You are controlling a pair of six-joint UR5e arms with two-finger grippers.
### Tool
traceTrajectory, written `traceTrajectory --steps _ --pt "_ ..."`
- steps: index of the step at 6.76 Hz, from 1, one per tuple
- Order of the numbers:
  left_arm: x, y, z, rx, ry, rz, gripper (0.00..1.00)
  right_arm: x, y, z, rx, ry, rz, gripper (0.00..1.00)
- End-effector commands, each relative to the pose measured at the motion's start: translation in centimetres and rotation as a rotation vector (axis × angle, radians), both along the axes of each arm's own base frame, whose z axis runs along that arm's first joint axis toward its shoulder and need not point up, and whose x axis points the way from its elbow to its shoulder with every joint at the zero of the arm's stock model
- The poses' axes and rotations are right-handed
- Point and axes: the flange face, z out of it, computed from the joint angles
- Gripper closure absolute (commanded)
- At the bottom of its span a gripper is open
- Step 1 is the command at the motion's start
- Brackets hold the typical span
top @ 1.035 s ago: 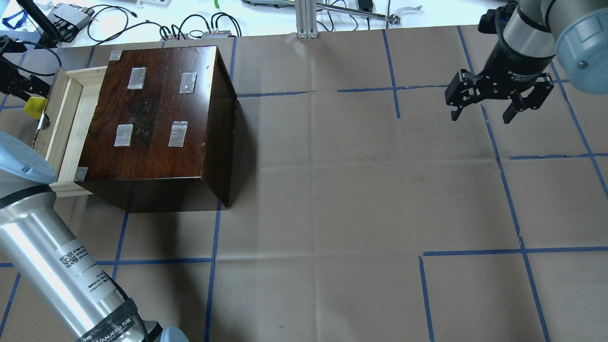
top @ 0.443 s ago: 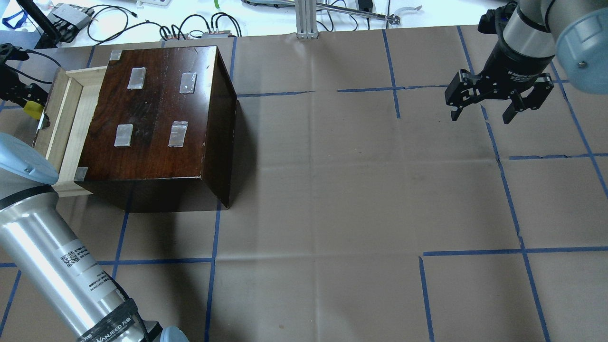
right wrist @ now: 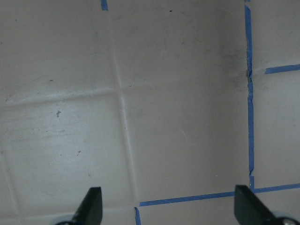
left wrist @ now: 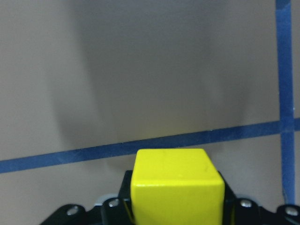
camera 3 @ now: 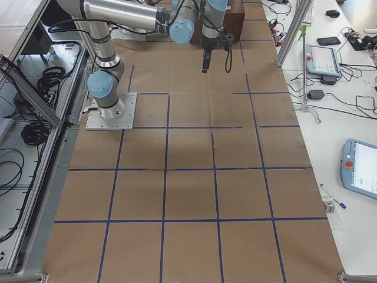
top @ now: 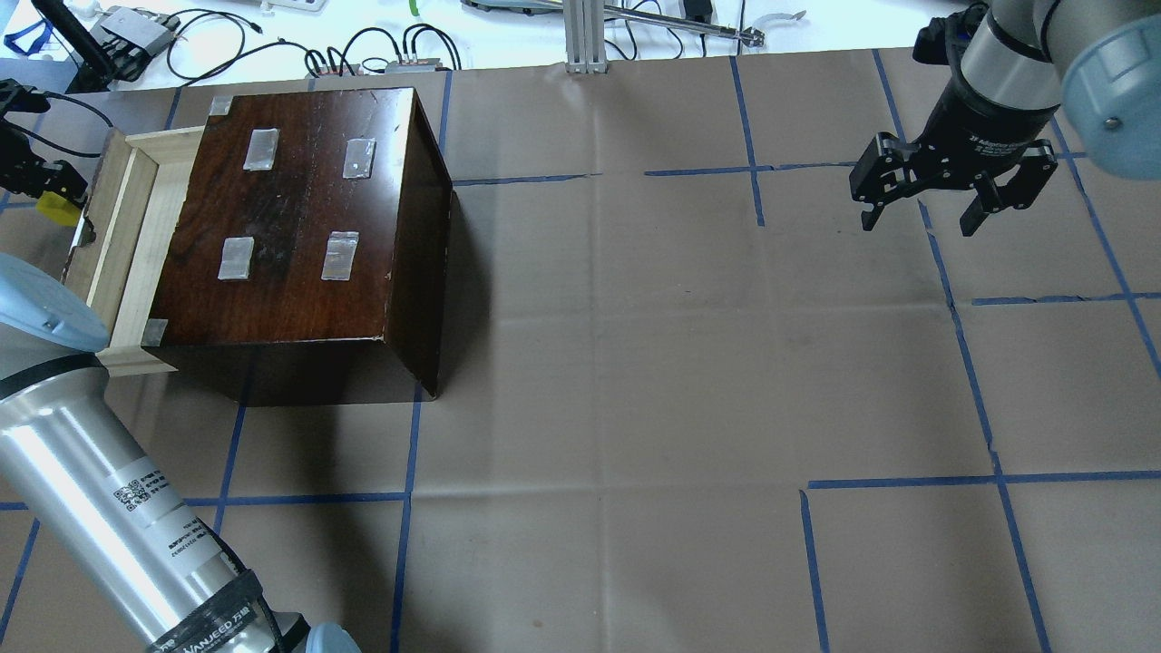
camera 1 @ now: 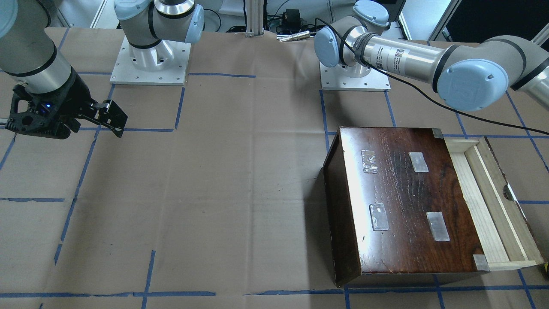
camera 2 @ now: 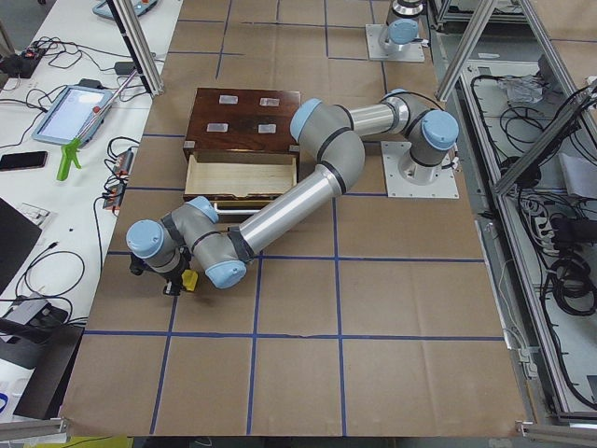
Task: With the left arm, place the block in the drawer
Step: 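Carry the yellow cube over the open drawer and lower it inside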
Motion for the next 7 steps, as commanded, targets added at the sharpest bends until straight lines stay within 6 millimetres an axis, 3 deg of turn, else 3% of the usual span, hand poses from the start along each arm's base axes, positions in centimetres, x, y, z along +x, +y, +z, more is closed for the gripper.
traceTrajectory --steps 1,2,4,7 --pt "1.8 2.9 6.2 -0.002 0.005 0.021 0.81 0.0 0.0 -0.1 0.002 0.000 0.000 0.00" --pt "1.1 4.0 10.1 0.002 0.005 0.023 0.82 0.0 0.0 -0.1 0.002 0.000 0.000 0.00" --pt "-1.3 6.8 12.4 0.064 0.057 0.036 0.82 0.0 0.0 0.0 0.000 0.000 0.000 0.00" --pt "-9.9 14.5 20.5 0.074 0.061 0.141 0.82 0.0 0.0 0.0 0.000 0.000 0.000 0.00"
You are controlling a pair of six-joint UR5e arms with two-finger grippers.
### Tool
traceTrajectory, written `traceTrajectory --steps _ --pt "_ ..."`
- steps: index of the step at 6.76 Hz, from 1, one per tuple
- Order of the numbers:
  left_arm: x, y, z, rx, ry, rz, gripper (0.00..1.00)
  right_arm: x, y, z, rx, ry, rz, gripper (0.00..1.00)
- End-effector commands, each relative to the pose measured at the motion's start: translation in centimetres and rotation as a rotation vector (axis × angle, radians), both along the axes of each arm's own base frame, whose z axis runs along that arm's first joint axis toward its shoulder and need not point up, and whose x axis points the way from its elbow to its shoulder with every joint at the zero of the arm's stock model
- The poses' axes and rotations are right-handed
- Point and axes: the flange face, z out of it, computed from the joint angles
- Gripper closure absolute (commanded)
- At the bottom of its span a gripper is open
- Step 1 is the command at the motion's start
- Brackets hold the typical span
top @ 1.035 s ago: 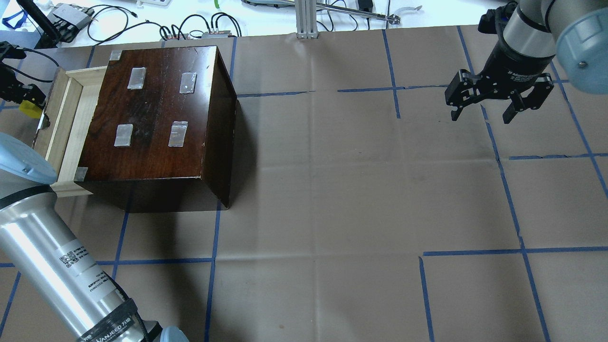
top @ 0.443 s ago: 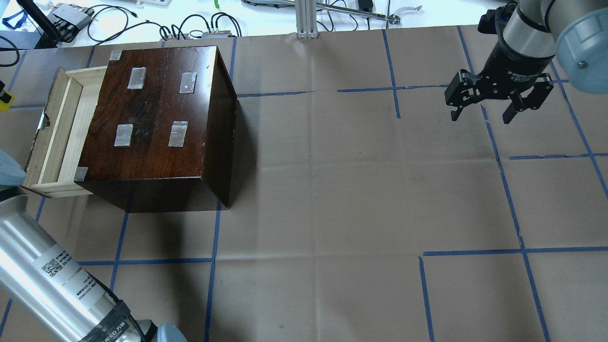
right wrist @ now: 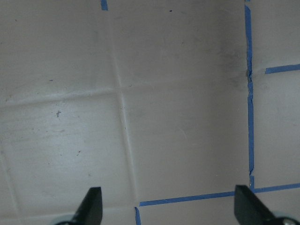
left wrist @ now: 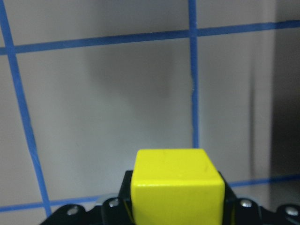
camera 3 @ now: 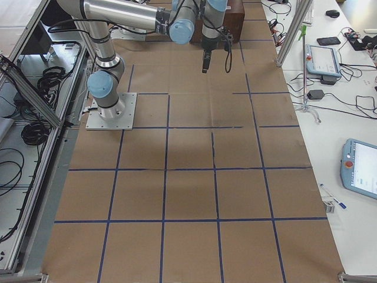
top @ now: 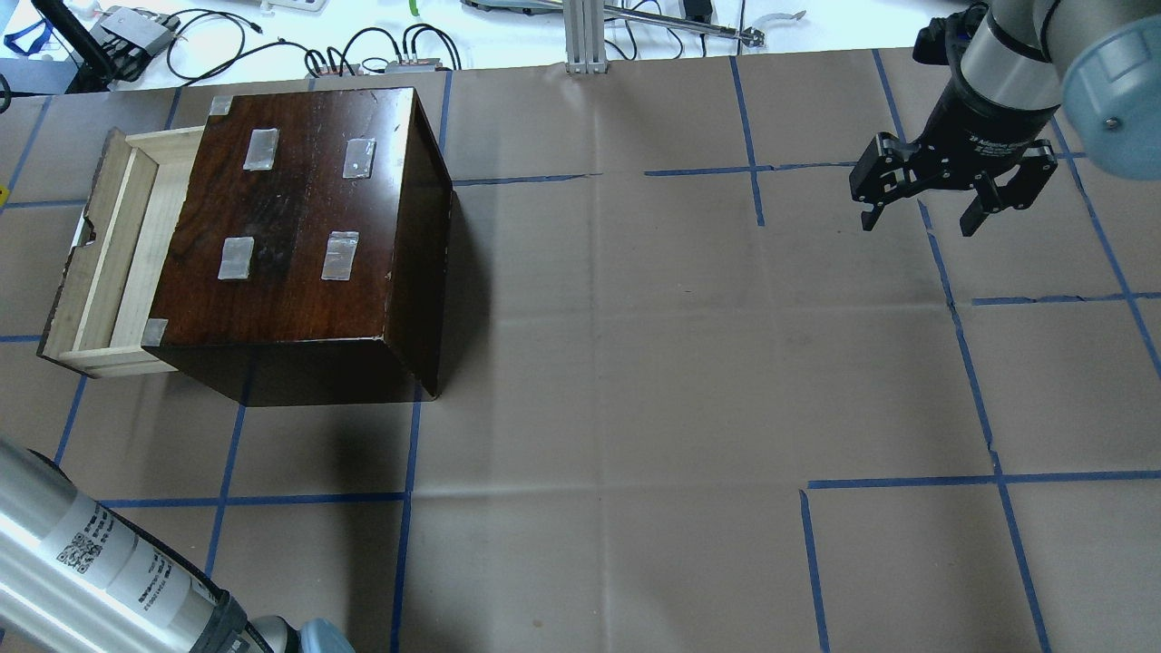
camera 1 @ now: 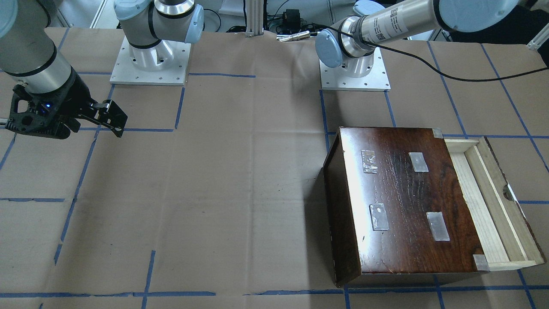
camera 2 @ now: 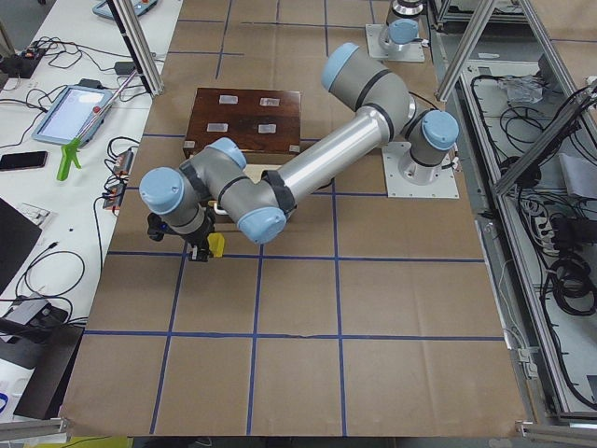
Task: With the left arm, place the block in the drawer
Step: 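Carry the yellow cube over the open drawer and lower it inside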
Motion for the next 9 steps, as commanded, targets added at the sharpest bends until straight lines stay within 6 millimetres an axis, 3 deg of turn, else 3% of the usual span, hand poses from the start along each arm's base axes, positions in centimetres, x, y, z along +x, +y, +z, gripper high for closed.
traceTrajectory --steps 1,4,5,6,9 --pt "-6.9 5.1 4.2 0.001 -0.006 0.076 0.82 0.0 0.0 0.1 -0.002 0.000 0.000 0.00" --pt "-20.4 7.0 3.8 -0.034 -0.049 0.114 0.82 0.0 0.0 0.0 0.000 0.000 0.000 0.00" --pt "-22.3 7.3 3.0 -0.070 -0.068 0.115 0.81 0.0 0.0 0.1 -0.002 0.000 0.000 0.00" --pt "-23.0 7.7 1.7 -0.080 -0.073 0.110 0.81 0.0 0.0 0.0 0.000 0.000 0.001 0.00" --pt "-23.1 7.7 -2.4 -0.036 -0.049 0.101 0.81 0.0 0.0 0.1 -0.002 0.000 0.001 0.00"
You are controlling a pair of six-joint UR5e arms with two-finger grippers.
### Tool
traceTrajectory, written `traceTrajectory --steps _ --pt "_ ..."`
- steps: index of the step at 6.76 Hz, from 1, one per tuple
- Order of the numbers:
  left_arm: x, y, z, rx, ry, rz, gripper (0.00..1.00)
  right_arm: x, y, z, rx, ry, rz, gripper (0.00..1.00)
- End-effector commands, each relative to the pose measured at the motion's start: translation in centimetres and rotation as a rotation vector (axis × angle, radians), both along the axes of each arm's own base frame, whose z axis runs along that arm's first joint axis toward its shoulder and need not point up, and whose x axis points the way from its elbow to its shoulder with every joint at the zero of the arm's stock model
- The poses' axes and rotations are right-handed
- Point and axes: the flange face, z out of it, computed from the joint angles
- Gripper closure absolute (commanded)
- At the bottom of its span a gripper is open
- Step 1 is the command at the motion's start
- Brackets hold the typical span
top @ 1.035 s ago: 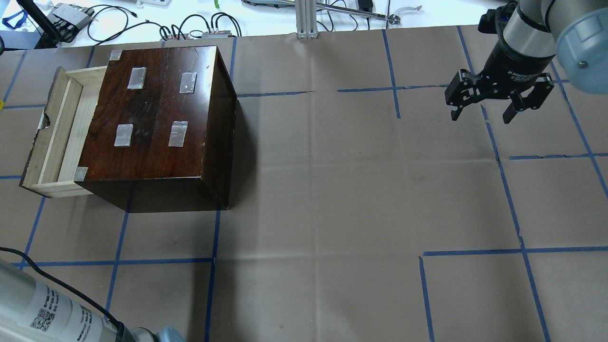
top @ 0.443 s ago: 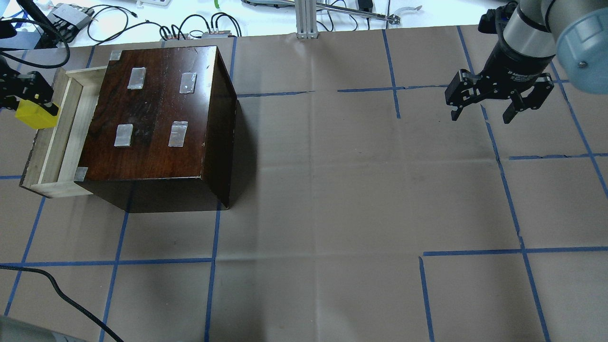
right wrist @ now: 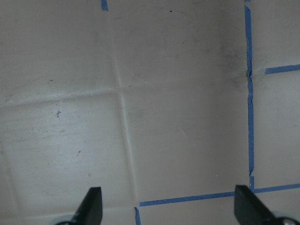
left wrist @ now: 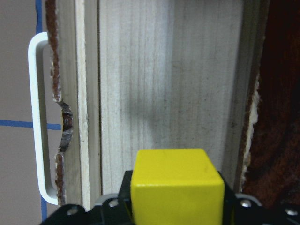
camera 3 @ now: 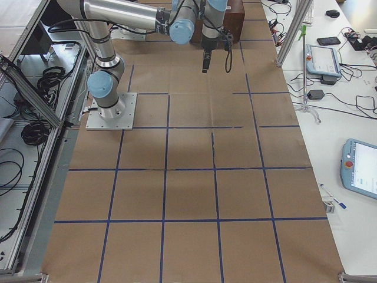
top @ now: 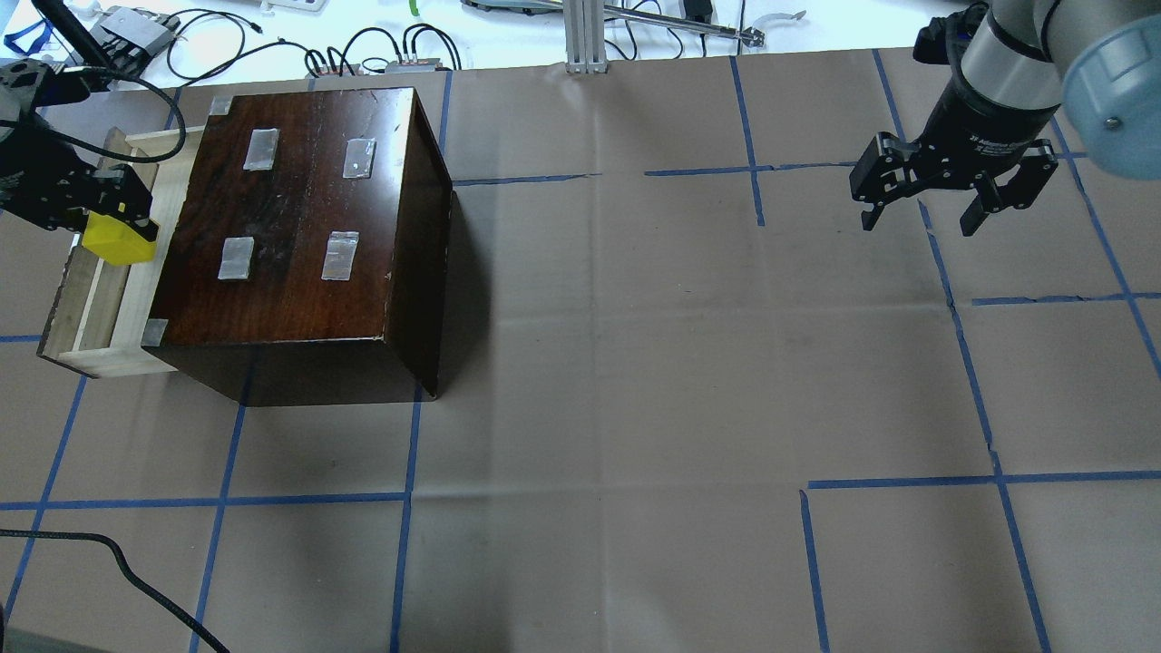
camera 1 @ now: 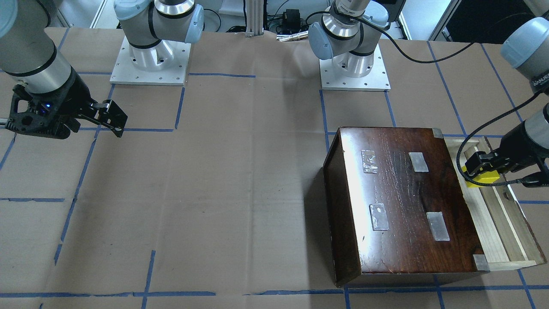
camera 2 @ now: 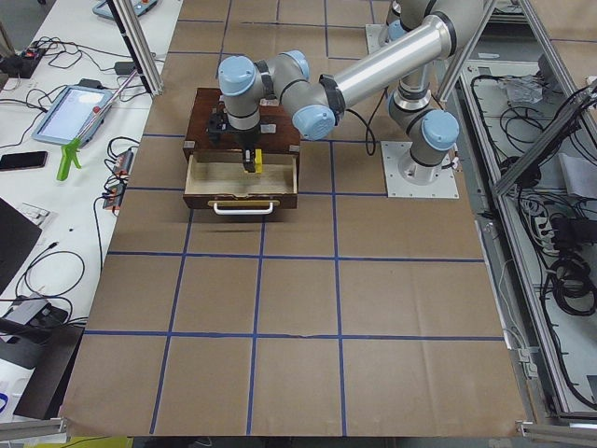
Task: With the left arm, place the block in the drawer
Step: 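Carry the yellow cube over the open drawer and lower it inside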
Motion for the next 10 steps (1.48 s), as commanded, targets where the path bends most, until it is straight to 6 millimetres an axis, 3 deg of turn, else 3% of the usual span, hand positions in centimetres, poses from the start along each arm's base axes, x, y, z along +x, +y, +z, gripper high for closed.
traceTrajectory --steps 1,3,4,5,6,10 --pt "0.4 -0.2 -2.0 0.011 0.004 -0.008 0.81 0.0 0.0 0.0 0.000 0.000 0.001 0.00" --pt "1.2 -0.7 -2.5 -0.005 -0.008 -0.006 0.79 0.0 0.0 0.0 0.000 0.000 0.001 0.00" --pt "1.2 -0.8 -2.8 -0.001 -0.006 -0.005 0.69 0.0 0.0 -0.1 0.002 0.000 -0.001 0.00" --pt "1.2 -0.8 -3.0 -0.002 0.004 -0.003 0.11 0.0 0.0 0.0 0.000 0.000 0.001 0.00" --pt "1.2 -0.8 -2.8 -0.005 0.002 -0.006 0.02 0.0 0.0 0.0 0.000 0.000 0.001 0.00" --pt "0.7 0.0 2.6 -0.070 -0.047 -0.003 0.01 0.0 0.0 -0.1 0.002 0.000 -0.001 0.00"
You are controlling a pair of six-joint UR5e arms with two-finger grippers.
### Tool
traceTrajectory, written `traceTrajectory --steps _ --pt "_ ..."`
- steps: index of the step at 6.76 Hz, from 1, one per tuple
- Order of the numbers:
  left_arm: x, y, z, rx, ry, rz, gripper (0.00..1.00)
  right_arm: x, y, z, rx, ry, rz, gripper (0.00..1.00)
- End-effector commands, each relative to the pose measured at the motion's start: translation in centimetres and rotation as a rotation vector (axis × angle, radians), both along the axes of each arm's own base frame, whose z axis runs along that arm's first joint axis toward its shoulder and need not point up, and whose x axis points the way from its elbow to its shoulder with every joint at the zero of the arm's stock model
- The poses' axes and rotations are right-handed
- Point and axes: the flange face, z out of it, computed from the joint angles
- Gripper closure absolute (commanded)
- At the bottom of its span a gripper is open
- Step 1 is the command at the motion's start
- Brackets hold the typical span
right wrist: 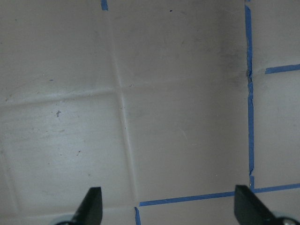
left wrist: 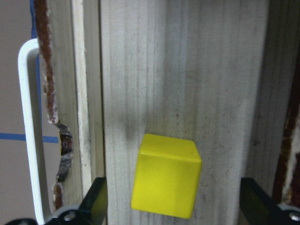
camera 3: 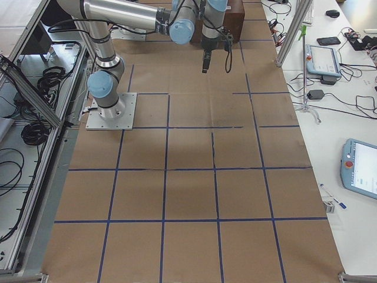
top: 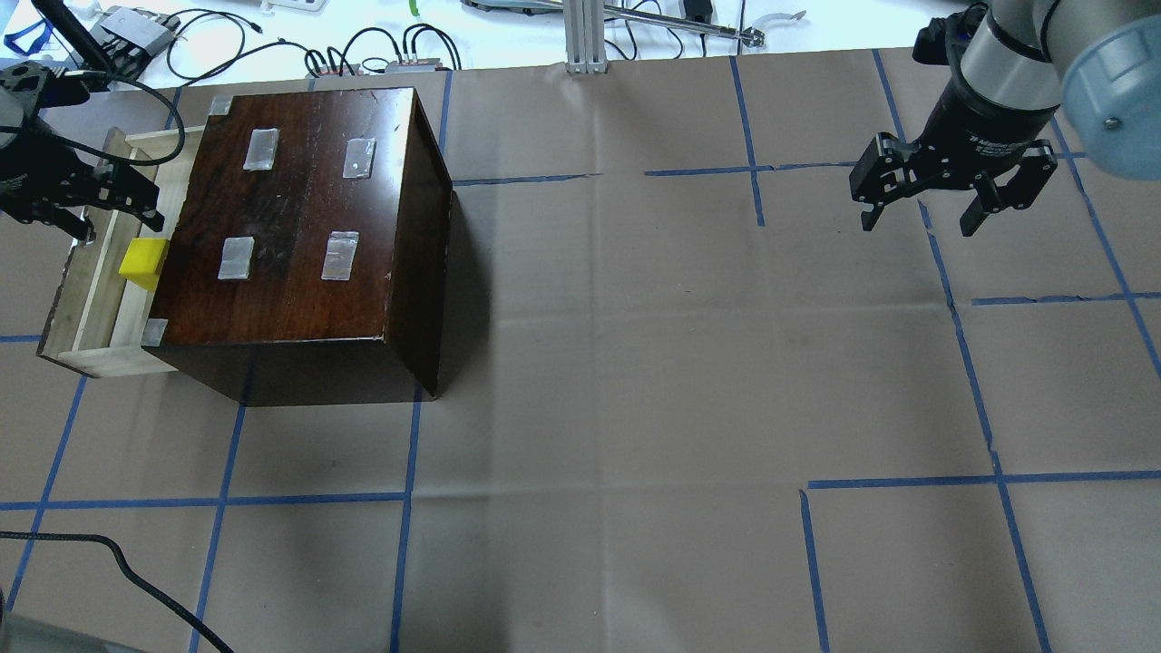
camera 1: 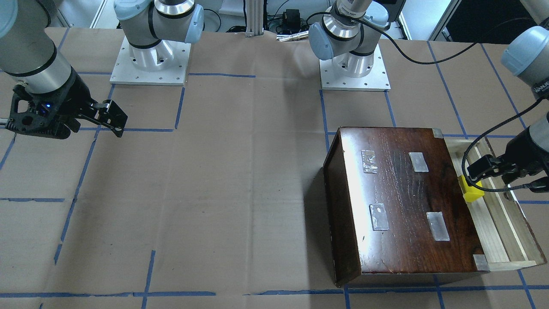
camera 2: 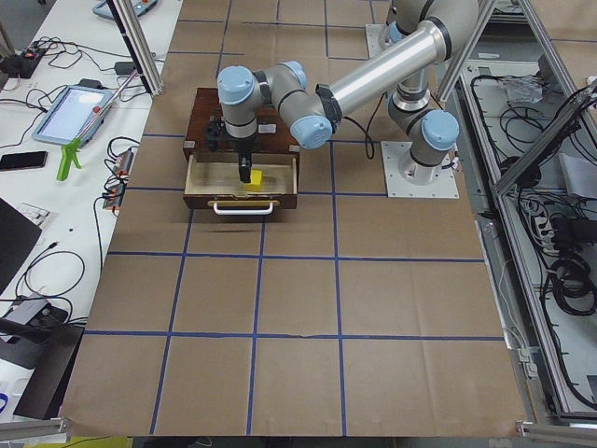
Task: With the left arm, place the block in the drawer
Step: 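Open the left gripper to release the cube in the drawer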
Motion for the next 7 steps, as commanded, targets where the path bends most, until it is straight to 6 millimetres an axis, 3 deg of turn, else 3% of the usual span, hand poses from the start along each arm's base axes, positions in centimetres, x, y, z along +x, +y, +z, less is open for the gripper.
traceTrajectory --steps 1,2,3,6,7 --pt "-1.3 1.5 3.0 -0.011 -0.007 0.006 0.01 0.0 0.0 0.0 0.000 0.000 0.000 0.00" --pt "-2.4 2.6 4.8 -0.010 0.000 0.027 0.01 0.0 0.0 0.0 0.000 0.000 0.000 0.00" --pt "-5.4 3.6 6.8 -0.018 0.005 0.039 0.01 0.0 0.0 -0.1 0.001 0.000 0.000 0.00" --pt "-18.7 4.8 8.4 -0.027 0.019 0.065 0.01 0.0 0.0 0.0 0.000 0.000 -0.001 0.00" --pt "-21.9 5.3 8.3 -0.023 0.024 0.074 0.01 0.0 0.0 0.0 0.000 0.000 0.000 0.00"
